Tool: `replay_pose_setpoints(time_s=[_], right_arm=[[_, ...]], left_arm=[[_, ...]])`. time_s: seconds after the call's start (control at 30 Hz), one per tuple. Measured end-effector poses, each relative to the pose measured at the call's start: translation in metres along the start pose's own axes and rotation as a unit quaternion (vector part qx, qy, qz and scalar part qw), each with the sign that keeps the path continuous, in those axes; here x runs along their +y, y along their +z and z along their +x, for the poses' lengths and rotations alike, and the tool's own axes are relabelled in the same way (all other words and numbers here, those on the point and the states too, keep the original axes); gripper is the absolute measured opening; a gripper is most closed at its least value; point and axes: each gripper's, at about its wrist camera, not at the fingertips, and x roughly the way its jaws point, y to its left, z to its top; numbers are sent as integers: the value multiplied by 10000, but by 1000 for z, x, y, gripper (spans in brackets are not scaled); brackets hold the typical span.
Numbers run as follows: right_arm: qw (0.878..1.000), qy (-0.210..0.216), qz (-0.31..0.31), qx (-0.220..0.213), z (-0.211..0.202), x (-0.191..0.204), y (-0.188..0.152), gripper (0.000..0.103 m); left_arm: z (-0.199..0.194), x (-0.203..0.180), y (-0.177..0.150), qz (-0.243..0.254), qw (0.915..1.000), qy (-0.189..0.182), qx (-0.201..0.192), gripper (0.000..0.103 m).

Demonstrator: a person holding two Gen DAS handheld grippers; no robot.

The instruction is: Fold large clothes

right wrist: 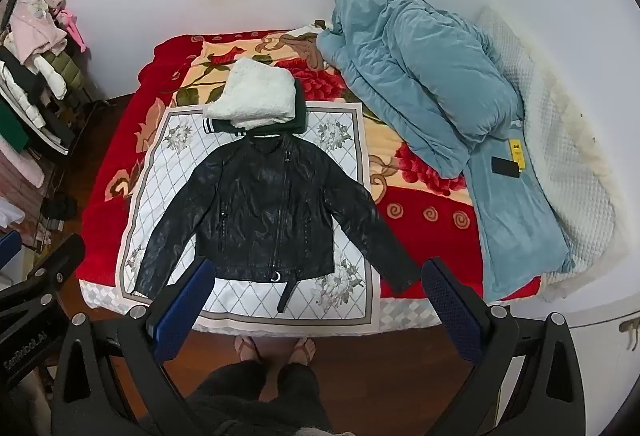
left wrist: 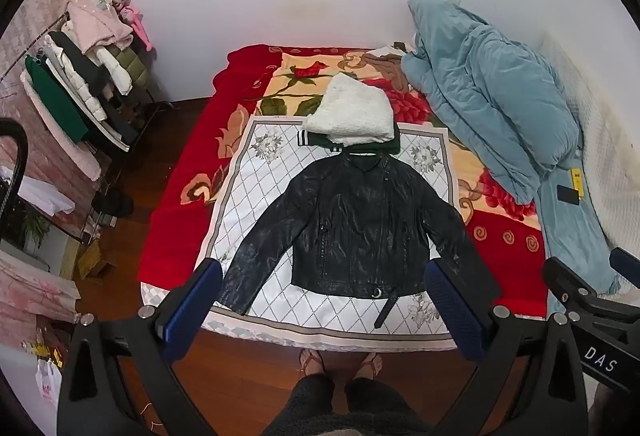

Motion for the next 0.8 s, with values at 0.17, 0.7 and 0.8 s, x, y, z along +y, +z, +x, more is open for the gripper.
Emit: replay_pose_setpoints(time_s=[0.17,0.7,0.8], right_arm=[[10000,-15,-14,-28,-1,0,0,103],[10000,-9,10,-96,-8,-5,1,103],[10000,-1,4,-93,-10,-8,4,103]], left_arm=[[0,-1,1,20,10000,3,16,103],[1,0,0,-1,10000,-3,-21,103],[0,1,1,-1,10000,-15,-22,103]])
